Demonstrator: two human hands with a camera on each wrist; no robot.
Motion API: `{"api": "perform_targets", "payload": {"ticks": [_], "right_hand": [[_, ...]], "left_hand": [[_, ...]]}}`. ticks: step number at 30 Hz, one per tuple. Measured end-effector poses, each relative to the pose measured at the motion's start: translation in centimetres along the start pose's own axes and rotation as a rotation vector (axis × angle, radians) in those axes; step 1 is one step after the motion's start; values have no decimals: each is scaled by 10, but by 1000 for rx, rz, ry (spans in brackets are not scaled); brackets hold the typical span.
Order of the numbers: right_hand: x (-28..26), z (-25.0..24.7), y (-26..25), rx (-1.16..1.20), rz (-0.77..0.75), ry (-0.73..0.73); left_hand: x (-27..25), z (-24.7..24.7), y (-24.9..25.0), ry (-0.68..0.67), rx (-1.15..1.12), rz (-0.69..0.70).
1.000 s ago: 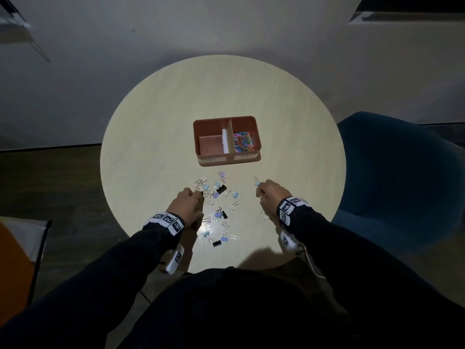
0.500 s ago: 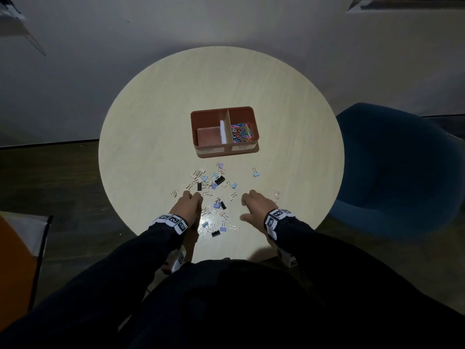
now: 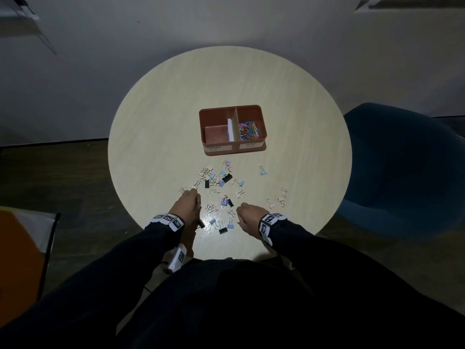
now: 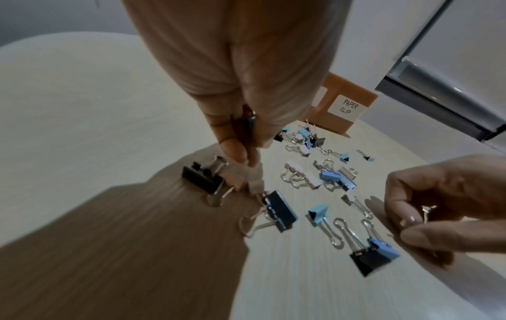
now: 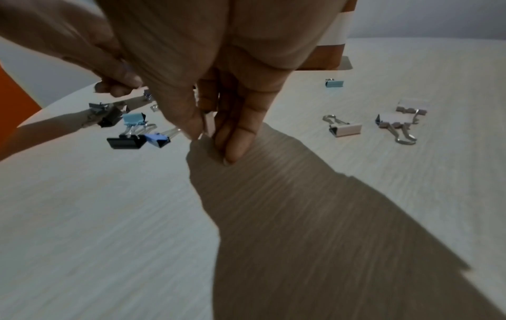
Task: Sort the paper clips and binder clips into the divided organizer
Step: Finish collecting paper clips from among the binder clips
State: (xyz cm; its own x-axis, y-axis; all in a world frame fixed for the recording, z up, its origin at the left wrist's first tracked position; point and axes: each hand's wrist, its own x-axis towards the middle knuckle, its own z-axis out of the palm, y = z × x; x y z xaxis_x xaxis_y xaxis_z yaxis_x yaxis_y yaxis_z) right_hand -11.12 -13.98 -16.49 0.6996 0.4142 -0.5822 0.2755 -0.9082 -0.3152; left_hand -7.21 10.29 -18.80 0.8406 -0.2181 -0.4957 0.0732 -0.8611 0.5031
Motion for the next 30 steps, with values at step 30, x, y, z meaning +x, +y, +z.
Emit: {"api": "perform_targets", "payload": {"ticks": [30], "right_hand": [[9,16,-30,-27,0,45]], "left_hand": [[-7,6,-16,-71,217,125]]}}
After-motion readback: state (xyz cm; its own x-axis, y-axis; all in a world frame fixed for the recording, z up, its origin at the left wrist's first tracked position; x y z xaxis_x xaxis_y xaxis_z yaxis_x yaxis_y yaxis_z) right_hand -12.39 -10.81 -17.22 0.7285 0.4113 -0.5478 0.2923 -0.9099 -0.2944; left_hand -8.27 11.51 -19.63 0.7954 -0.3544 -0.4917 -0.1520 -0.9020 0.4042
